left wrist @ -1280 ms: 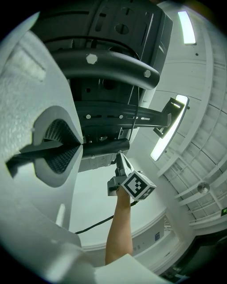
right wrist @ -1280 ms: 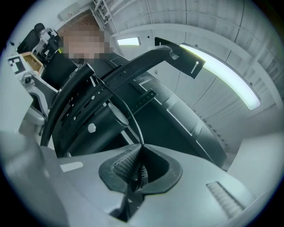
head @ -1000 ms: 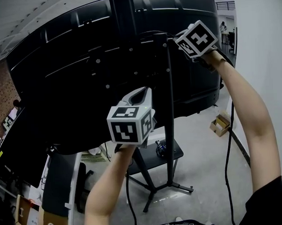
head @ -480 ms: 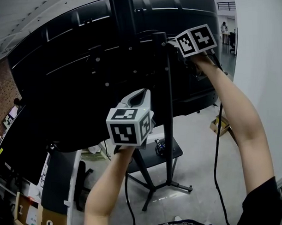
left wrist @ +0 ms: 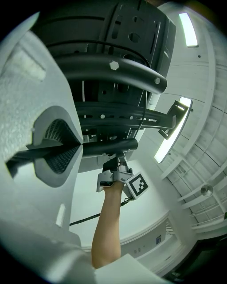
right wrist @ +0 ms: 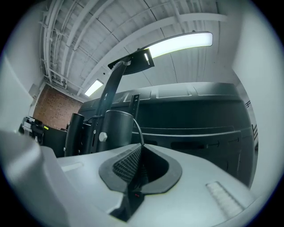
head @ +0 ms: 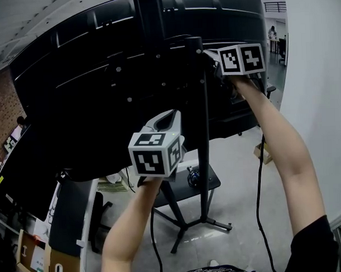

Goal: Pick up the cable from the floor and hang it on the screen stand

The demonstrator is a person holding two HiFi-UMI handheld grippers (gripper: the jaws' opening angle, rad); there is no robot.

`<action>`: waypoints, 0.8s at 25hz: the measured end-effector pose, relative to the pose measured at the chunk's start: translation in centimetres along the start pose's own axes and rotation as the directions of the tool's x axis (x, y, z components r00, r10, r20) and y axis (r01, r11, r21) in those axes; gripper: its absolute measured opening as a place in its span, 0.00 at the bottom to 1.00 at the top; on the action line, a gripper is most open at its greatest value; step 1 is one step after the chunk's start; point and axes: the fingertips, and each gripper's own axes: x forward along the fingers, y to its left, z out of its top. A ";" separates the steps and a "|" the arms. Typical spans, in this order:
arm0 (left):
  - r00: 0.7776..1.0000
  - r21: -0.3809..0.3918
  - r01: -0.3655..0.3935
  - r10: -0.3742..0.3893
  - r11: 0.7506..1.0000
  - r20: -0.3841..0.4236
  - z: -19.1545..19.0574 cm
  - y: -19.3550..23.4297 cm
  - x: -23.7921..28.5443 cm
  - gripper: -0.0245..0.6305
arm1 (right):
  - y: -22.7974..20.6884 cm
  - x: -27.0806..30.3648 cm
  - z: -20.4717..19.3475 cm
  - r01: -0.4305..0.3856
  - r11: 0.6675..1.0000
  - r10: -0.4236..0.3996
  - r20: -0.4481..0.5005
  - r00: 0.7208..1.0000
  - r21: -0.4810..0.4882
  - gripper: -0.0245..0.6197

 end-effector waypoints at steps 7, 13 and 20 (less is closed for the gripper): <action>1.000 0.004 -0.007 0.007 1.000 -0.007 -0.2 0.3 -0.2 0.04 | 0.2 -1.0 0.2 0.059 0.997 -0.055 0.084 0.995 -0.052 0.08; 1.000 -0.004 0.000 0.000 1.000 -0.010 -0.6 0.1 -0.5 0.04 | 0.0 -2.7 0.1 0.114 0.990 -0.102 0.141 0.985 -0.083 0.09; 1.000 -0.012 0.014 -0.014 1.000 -0.020 -1.3 -0.2 -0.2 0.04 | 0.4 -4.0 -2.5 0.115 0.990 -0.105 0.122 0.987 -0.075 0.09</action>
